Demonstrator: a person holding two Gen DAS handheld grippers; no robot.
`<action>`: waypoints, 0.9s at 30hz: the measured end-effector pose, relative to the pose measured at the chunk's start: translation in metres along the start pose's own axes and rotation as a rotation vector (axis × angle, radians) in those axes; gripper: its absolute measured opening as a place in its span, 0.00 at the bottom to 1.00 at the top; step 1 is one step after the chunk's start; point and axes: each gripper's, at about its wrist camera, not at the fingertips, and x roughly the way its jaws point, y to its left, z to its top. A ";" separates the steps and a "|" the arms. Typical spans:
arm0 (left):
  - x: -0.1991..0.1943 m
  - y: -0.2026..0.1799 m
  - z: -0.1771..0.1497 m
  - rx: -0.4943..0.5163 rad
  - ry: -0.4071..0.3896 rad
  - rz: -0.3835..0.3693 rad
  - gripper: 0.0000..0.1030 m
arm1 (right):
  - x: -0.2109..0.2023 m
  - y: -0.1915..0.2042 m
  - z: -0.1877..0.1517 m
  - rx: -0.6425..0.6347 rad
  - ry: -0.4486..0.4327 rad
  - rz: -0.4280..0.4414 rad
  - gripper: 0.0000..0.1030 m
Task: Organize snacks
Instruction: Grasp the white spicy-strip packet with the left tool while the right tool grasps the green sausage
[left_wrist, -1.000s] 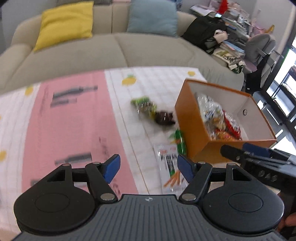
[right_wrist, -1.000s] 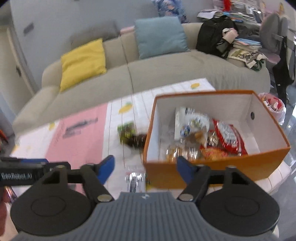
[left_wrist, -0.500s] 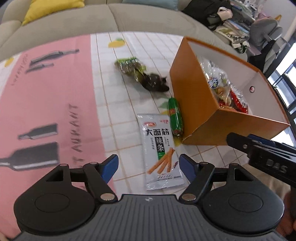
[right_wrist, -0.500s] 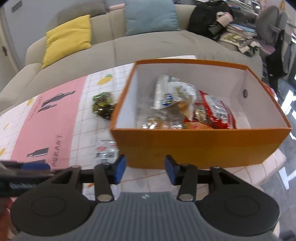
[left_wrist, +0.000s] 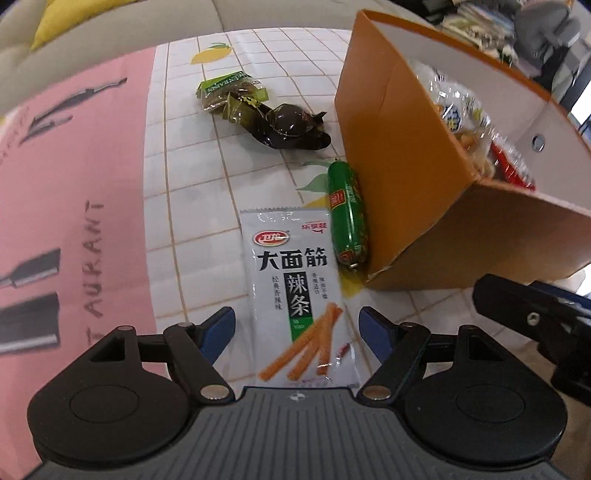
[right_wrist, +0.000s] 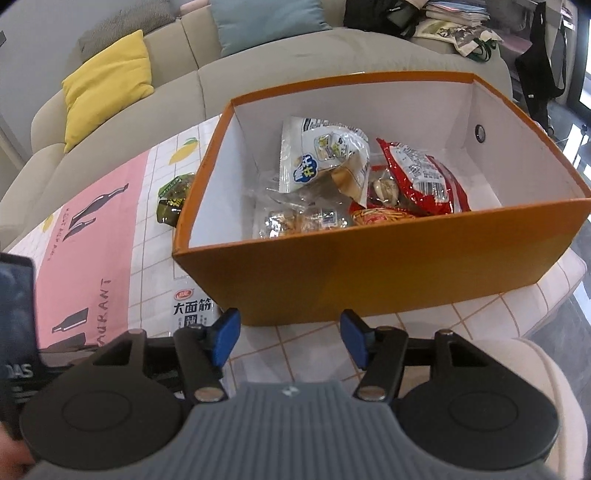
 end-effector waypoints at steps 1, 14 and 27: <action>0.000 -0.001 0.001 0.012 -0.002 0.010 0.84 | 0.000 0.001 0.000 -0.005 0.000 -0.002 0.57; -0.013 0.045 -0.004 -0.026 0.016 0.055 0.55 | -0.014 0.045 -0.014 -0.256 -0.088 -0.033 0.37; -0.030 0.102 -0.018 -0.099 0.030 0.046 0.54 | 0.023 0.134 -0.055 -0.774 -0.144 -0.212 0.20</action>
